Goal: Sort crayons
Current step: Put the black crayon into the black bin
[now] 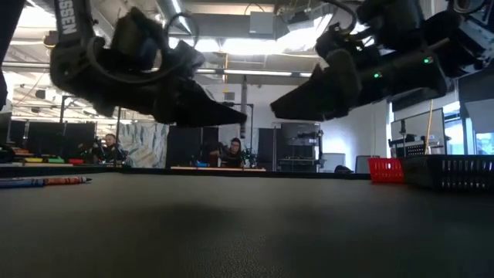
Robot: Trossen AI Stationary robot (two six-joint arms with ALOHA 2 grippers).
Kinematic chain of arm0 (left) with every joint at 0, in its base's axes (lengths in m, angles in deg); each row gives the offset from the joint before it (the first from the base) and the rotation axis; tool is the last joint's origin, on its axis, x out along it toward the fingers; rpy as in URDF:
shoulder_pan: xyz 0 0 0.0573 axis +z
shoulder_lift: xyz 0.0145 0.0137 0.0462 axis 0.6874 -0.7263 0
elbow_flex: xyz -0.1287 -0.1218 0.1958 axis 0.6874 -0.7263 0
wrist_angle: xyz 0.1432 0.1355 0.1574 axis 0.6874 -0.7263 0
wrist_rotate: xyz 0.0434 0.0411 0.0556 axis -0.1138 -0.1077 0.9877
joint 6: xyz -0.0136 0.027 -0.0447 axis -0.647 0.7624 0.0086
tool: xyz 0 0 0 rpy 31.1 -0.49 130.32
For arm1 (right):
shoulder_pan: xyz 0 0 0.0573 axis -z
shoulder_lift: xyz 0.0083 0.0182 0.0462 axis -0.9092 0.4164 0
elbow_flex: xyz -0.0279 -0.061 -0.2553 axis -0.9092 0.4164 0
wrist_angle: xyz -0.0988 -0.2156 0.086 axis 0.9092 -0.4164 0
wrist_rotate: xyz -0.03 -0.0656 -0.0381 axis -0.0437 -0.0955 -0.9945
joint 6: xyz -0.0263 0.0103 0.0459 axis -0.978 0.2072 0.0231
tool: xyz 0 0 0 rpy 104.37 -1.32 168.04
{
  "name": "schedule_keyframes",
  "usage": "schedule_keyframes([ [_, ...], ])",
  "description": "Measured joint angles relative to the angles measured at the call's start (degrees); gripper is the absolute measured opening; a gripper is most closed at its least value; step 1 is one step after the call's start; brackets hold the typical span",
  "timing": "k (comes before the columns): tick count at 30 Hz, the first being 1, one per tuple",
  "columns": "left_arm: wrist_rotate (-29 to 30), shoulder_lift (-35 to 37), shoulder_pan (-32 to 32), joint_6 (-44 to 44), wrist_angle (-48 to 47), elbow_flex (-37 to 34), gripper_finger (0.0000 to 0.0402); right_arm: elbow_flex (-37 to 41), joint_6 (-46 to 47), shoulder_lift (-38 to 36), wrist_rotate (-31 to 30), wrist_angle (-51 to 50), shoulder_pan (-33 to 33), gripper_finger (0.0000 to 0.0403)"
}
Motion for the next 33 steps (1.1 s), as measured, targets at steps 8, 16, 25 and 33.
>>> schedule_keyframes([
  [8, 0.1, 0.0, -0.2, -1.0, 8.9, -5.3, 0.0011, -7.8, -3.2, 6.4, 0.1, 0.1, 0.0, 0.0294],
  [16, 0.1, 0.0, -1.0, -1.0, 8.6, -5.3, 0.0011, -16.0, -8.6, 8.7, 0.1, -0.6, 0.0, 0.029],
  [25, 0.1, 0.1, -1.8, -1.0, 8.6, -5.3, 0.0011, -18.7, -9.5, 8.7, 2.9, -6.9, 0.4, 0.0118],
  [33, 0.2, 0.1, -1.8, -1.6, 8.4, -5.3, 0.0015, -18.7, -9.1, 8.7, 2.9, -7.5, 1.1, 0.0027],
])
